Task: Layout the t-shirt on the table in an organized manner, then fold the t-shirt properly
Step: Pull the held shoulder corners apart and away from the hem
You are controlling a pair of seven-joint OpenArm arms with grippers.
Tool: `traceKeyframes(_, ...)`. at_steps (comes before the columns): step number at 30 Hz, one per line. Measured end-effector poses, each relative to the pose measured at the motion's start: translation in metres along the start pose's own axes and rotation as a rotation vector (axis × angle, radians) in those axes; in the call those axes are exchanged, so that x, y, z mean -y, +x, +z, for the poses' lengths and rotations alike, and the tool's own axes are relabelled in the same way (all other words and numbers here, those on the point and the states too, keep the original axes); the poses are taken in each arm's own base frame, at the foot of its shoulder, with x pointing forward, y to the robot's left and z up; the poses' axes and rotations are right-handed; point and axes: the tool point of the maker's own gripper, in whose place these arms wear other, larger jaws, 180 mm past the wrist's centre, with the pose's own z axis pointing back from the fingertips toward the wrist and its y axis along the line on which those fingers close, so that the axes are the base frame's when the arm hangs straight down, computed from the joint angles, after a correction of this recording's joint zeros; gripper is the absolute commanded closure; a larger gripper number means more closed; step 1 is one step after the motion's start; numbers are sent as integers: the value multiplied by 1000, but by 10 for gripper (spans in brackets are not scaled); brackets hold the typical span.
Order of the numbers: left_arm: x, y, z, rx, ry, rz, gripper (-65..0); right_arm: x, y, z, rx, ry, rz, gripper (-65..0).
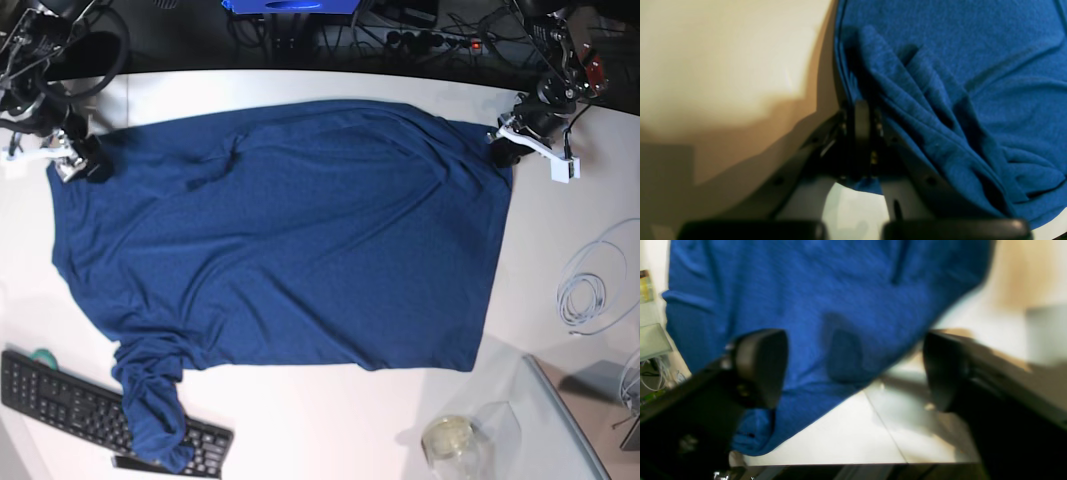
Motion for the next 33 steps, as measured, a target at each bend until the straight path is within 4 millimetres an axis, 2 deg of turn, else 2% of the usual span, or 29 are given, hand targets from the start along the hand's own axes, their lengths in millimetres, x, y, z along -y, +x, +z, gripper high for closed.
traceKeyframes(3, 0, 0, 0, -2, 0, 0, 0, 1, 2, 0, 11, 0, -5, -647)
traceKeyframes(8, 0, 0, 0, -2, -1, 0, 0, 11, 9, -4, 46, 22, -101, -536)
traceKeyframes(12, 0, 1, 0, -1, 0, -1, 0, 14, 9, -7, 53, 31, -130, -482)
traceKeyframes(30, 0, 1, 0, -1, 0, -1, 0, 14, 11, -8, 79, 33, -132, -474)
traceKeyframes(32, 0, 1, 0, -1, 0, -1, 0, 15, 10, -8, 81, 31, -133, -455)
traceKeyframes(33, 0, 1, 0, -1, 0, -1, 0, 16, 10, -8, 82, 28, -131, -420)
